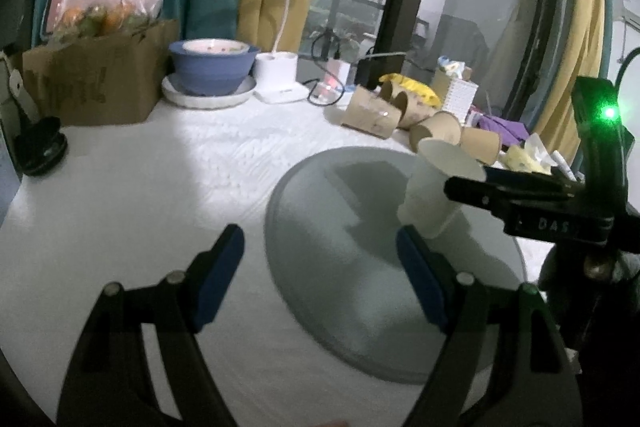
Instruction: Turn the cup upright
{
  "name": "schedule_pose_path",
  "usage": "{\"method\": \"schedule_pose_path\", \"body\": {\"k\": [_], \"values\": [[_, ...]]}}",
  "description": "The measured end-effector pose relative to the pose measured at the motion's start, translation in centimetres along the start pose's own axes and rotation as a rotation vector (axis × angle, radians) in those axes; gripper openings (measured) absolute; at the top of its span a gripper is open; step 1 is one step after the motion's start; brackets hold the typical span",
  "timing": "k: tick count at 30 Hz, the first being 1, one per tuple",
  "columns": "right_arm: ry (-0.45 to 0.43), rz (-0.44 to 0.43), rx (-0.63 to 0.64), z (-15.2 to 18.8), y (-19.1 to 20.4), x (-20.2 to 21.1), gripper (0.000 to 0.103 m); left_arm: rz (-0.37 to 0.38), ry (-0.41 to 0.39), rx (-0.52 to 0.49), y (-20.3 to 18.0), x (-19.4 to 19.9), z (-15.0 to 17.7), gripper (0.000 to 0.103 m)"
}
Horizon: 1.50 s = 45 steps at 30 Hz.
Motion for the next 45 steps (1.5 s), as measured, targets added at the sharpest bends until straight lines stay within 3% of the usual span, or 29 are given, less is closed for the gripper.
{"method": "schedule_pose_path", "body": {"k": [13,17,30,40,45], "values": [[-0.093,0.02,-0.013,0.1,0.7,6.5,0.079,-0.012,-0.083,-0.065,-2.8,4.4,-1.6,0.08],[-0.113,0.019,-0.003,0.0,1.3,8.1,0.079,-0.006,-0.12,-0.084,-3.8,6.0,-2.3,0.091],[-0.239,0.046,0.036,-0.9,3.1,14.4,0.079,0.03,-0.271,-0.099,-5.4,11.5,-5.0,0.091],[-0.343,0.07,0.068,-1.9,4.1,19.2,0.079,-0.004,-0.42,-0.14,-6.0,15.5,-6.6,0.092],[-0.362,0.072,0.072,-2.1,4.1,20.0,0.079,0.006,-0.426,-0.131,-6.1,15.9,-6.8,0.093]]}}
Point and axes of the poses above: each gripper's, at about its wrist camera, not at the fingertips, and x roughly against the way its jaws point, y to its left, z to its underside, the point moved 9 cm from there along -x, roughly the way its jaws point, and after that the axes turned 8 degrees about -z, right-handed, at the moved point
